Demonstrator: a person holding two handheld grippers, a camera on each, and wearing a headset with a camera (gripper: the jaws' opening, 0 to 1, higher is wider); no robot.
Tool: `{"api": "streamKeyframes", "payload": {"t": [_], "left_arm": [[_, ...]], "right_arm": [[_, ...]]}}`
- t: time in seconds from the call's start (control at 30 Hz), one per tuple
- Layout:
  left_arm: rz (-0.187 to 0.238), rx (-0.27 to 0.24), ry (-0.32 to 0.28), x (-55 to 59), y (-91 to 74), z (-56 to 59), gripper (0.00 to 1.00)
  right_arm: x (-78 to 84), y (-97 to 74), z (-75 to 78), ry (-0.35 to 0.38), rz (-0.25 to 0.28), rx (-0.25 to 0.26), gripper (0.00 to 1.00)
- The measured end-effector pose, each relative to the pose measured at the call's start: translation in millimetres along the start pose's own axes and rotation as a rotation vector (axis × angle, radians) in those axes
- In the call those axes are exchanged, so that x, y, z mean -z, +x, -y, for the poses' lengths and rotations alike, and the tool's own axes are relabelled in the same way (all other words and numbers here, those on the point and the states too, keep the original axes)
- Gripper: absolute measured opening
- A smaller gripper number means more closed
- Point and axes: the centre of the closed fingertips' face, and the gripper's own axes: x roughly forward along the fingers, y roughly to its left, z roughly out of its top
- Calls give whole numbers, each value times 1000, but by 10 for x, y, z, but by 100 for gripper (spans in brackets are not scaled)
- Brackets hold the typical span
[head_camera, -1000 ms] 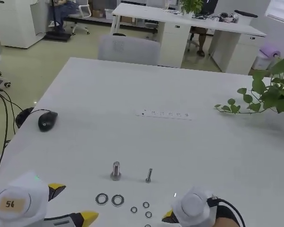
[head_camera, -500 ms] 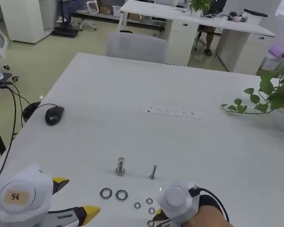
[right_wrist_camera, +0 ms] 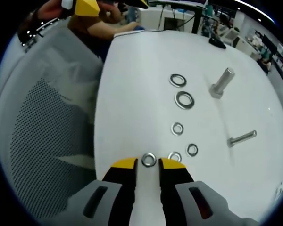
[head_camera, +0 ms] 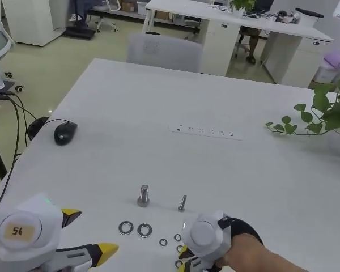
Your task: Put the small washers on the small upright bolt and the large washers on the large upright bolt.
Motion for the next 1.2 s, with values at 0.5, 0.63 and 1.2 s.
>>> {"api": "streamKeyframes", "payload": {"t": [0.5,0.63,1.2], "left_arm": [[-9,-14,11,11,-5,-26,63],[-11,-19,7,25,-24,-49,63],[-9,-14,7,6,-21,-81,62]], "right_arm": [[9,-4,34,22,18,37,13],[16,-11,32,77,46,41,13],[-2,-307,365,185,109,111,13]]}}
